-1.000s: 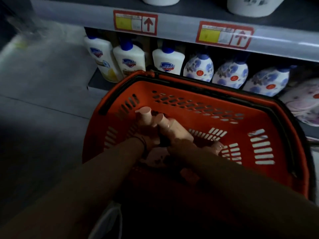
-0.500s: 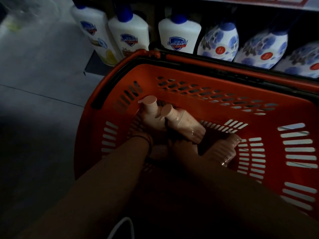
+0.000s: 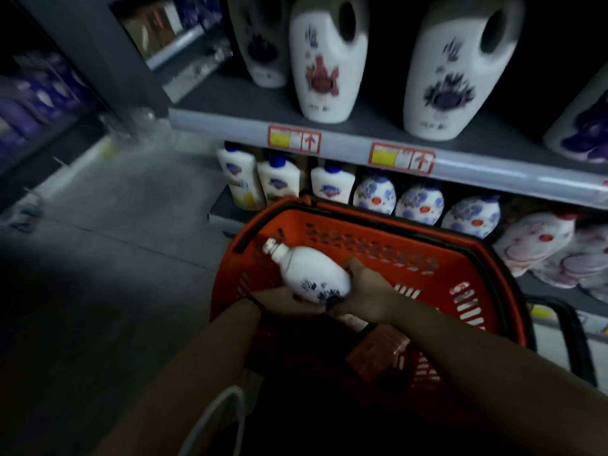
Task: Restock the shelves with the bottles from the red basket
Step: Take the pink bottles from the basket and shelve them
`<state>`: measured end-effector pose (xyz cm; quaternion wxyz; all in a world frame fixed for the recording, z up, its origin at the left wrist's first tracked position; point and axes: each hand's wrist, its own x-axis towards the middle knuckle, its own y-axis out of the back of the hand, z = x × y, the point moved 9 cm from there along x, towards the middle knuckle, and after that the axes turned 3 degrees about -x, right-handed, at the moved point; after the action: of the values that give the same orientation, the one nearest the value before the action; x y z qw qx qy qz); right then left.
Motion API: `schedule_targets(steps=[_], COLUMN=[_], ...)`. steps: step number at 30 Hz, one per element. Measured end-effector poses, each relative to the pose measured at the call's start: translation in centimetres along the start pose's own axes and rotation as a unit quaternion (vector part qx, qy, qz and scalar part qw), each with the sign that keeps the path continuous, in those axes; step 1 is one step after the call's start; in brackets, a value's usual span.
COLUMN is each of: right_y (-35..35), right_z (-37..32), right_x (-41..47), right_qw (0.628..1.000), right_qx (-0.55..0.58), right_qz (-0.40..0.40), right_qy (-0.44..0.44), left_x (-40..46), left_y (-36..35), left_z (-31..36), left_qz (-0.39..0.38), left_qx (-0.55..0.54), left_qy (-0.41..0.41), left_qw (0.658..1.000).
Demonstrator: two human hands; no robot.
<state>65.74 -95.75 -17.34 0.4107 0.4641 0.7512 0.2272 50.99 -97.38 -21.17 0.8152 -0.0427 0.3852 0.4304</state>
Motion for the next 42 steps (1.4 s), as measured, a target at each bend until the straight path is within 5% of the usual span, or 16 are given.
schedule_targets(steps=[7,13,21,32,42], right_y=[12.0,22.4,33.1,39.8,41.8], right_z=[-8.3,-16.5,-27.6,-35.7,-35.4], right_x=[-5.5,-8.5,-9.6,0.0,7.6], right_qw=[0.958,0.919,0.911,0.856,0.875], right_qx=[0.248,0.293,0.172,0.217,0.189], right_qz=[0.126,0.198,0.289,0.368,0.383], right_qy=[0.068,0.174,0.237,0.290,0.228], left_x=[-8.7,-15.8,-22.6,-22.2,-15.3], left_y=[4.8,11.8,21.2,35.3,39.7], left_z=[11.7,21.9,31.2,39.2,42.8], left_qz=[0.125,0.173,0.228,0.322,0.327], left_qx=[-0.332,-0.371,-0.341,-0.213,-0.173], left_qy=[-0.201,-0.359,-0.482,-0.526,-0.529], left_qw=[0.913,0.839,0.774,0.758,0.764])
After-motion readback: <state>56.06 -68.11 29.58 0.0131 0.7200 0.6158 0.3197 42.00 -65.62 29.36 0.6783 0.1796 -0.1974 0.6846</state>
